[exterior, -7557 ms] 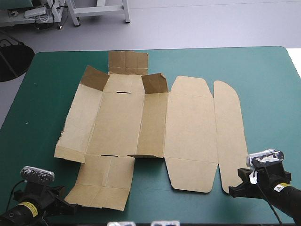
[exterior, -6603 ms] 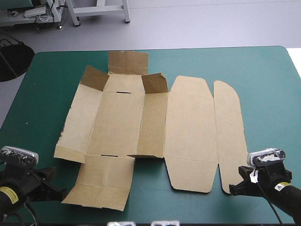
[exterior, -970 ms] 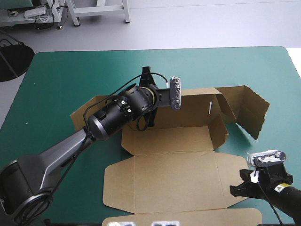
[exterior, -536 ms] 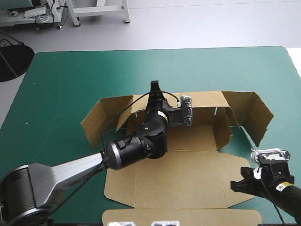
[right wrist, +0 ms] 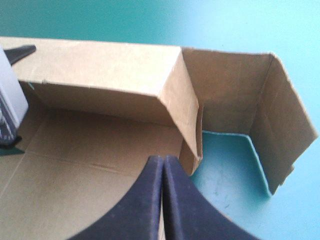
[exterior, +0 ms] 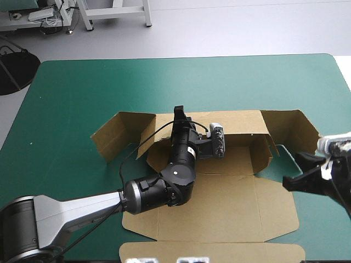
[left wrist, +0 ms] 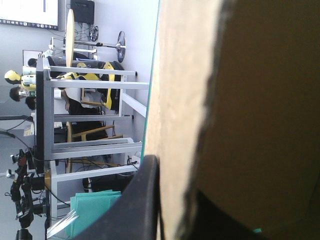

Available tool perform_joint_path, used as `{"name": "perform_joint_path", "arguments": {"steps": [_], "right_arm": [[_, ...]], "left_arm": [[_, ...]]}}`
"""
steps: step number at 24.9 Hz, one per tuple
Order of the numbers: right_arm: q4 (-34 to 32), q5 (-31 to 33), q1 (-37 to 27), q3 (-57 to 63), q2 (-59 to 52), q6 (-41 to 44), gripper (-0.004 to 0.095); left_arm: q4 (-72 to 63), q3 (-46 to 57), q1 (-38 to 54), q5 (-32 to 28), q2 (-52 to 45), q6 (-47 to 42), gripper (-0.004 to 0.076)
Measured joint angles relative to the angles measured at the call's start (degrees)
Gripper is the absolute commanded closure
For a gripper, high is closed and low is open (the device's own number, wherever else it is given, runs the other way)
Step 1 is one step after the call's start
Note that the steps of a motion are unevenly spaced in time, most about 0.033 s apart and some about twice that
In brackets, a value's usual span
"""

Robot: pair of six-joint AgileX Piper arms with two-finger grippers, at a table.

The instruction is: Fold the box

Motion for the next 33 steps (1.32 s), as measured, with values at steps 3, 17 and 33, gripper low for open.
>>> {"name": "perform_joint_path", "arguments": {"steps": [3, 17, 33], "right_arm": [[0.00, 0.00, 0.00, -6.50, 6.63, 0.06, 0.0921], [0.00, 6.09, 0.00, -35.79, 49.67, 2.00, 0.0921], [-0.37, 7.79, 0.44, -37.37, 60.27, 4.97, 0.0921]], "left_arm": [[0.05, 0.02, 0.00, 0.00, 0.00, -1.05, 0.0733], [0.86, 0.49, 0.00, -0.17, 0.00, -1.11, 0.0733], [0.86, 0.49, -0.07, 0.96, 0.00, -1.95, 0.0733]]}}
